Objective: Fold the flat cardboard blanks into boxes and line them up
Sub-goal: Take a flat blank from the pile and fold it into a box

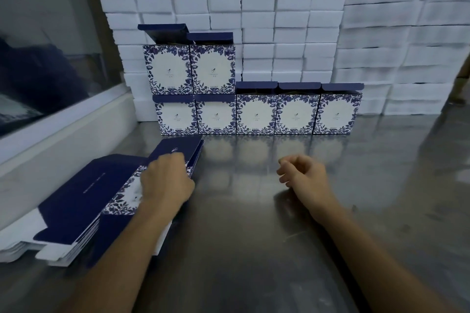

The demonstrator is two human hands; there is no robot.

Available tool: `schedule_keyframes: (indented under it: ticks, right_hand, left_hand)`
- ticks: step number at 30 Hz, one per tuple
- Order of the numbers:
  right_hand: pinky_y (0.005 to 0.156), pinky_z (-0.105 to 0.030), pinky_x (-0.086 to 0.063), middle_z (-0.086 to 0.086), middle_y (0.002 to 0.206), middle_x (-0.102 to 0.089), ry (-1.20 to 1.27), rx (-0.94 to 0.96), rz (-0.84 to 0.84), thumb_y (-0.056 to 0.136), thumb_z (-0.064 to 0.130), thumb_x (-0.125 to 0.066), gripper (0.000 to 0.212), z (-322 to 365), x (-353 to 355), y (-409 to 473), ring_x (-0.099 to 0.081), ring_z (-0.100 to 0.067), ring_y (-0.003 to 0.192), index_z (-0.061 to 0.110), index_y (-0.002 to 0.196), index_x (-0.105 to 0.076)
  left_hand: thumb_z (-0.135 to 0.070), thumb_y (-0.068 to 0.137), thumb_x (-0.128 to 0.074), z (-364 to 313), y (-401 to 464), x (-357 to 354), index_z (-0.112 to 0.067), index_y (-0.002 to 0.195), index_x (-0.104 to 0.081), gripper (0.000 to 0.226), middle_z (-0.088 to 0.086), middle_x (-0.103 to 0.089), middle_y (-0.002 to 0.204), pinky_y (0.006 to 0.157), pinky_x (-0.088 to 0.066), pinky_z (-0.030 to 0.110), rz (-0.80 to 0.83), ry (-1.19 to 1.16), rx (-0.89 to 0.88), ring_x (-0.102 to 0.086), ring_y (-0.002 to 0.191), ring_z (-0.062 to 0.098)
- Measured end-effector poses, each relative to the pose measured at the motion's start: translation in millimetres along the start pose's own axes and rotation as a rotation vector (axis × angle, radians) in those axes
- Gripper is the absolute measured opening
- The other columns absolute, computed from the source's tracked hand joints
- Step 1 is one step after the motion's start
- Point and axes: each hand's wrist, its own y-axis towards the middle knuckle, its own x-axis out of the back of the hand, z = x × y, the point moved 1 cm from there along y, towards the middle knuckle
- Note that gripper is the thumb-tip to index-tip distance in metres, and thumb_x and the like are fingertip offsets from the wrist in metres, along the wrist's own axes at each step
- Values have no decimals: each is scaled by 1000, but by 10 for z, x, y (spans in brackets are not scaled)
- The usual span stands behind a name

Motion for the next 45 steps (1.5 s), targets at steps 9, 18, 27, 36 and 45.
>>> schedule_keyframes:
  ticks: [9, 18, 27, 36, 45]
  right_hand:
    - [55, -20, -50, -5, 76, -73, 187, -134, 187, 100, 22, -59, 17, 202, -243, -229, -66, -14, 61, 8, 97, -68]
    - [57, -26, -58, -2, 82, -76, 794, -499, 268, 105, 32, -44, 37, 284, -321, -247, -73, -15, 69, 12, 94, -73]
    - [57, -29, -57, 5, 71, -75, 605, -383, -136, 106, 20, -45, 20, 178, -119, -51, -71, -11, 61, 16, 95, -62]
    - [78, -54, -61, -10, 83, -77, 569, -422, -252, 100, 28, -53, 25, 86, 113, 99, -74, -33, 77, 8, 95, -67]
    - [60, -28, -58, 0, 93, -73, 229, -253, -95, 97, 6, -60, 27, 83, 129, 43, -73, -13, 72, 18, 122, -59]
  left_hand:
    - [-1, 91, -55, -320, -219, 20, -6, 150, -31, 63, 12, -31, 158, 122, -3, 44, -248, 179, -320, -19, 149, 28]
    - [14, 65, -66, -796, -610, -10, 7, 120, -65, 56, 22, -63, 126, 100, -48, 50, -325, -70, -932, -59, 121, 34]
    - [-52, 97, -28, -423, -328, -67, -20, 140, -52, 59, 3, -44, 151, 116, -24, 48, -129, -195, -679, -37, 141, 19]
    - [-39, 90, -67, 3, -38, -22, -31, 127, -58, 39, -10, -66, 104, 87, -53, 39, -22, -752, -166, -64, 99, 15]
    - [-6, 90, -68, 2, 76, -109, -15, 122, -65, 33, -1, -71, 87, 63, -51, 20, 136, -1254, 240, -69, 72, 7]
